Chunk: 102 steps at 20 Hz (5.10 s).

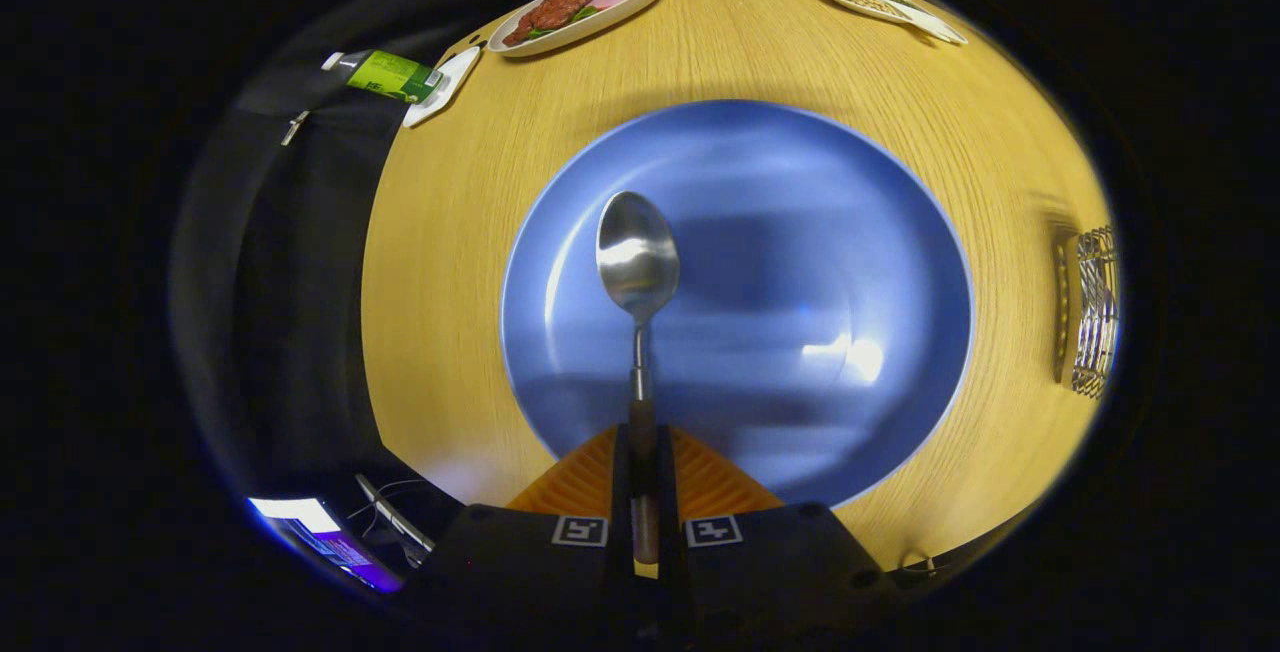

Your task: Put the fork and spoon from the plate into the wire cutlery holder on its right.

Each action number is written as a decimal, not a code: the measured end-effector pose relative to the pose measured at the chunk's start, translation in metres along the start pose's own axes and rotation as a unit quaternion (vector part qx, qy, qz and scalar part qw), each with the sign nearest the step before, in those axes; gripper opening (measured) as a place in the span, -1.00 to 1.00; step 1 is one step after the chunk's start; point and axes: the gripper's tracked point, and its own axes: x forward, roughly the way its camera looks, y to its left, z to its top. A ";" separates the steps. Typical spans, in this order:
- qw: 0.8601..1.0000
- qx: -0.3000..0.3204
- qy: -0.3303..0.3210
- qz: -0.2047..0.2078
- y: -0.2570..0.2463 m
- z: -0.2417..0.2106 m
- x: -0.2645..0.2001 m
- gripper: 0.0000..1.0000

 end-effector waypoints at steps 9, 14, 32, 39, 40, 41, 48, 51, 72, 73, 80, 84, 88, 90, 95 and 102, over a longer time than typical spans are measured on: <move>0.998 -0.044 -0.026 0.032 -0.012 -0.003 -0.056 -0.82; 0.997 -0.064 -0.040 0.034 -0.038 -0.015 -0.121 -0.82; 0.996 -0.068 0.052 -0.026 -0.181 0.001 -0.304 -0.82; 0.989 -0.073 0.116 -0.052 -0.218 0.019 -0.291 -0.82; 0.988 -0.075 0.122 -0.055 -0.221 0.023 -0.287 -0.82; 0.987 -0.076 0.129 -0.058 -0.223 0.025 -0.283 -0.82; 0.982 -0.085 0.154 -0.069 -0.236 0.029 -0.263 -0.82; 0.983 -0.079 0.153 -0.070 -0.238 0.032 -0.261 -0.81; 0.982 -0.071 -0.171 0.022 -0.131 0.062 -0.335 0.99; 0.978 -0.073 -0.195 0.022 -0.125 0.062 -0.343 0.99; 0.919 -0.084 -0.385 0.016 -0.098 0.073 -0.402 0.98; 0.893 -0.086 -0.441 0.000 -0.092 0.066 -0.419 0.98; 0.855 -0.126 -0.499 -0.055 -0.084 0.066 -0.444 0.98; 0.828 -0.153 -0.534 -0.080 -0.073 0.066 -0.464 0.98; 0.773 -0.170 -0.603 -0.104 -0.053 0.064 -0.502 0.99; 0.760 -0.192 -0.612 -0.101 -0.048 0.069 -0.501 0.98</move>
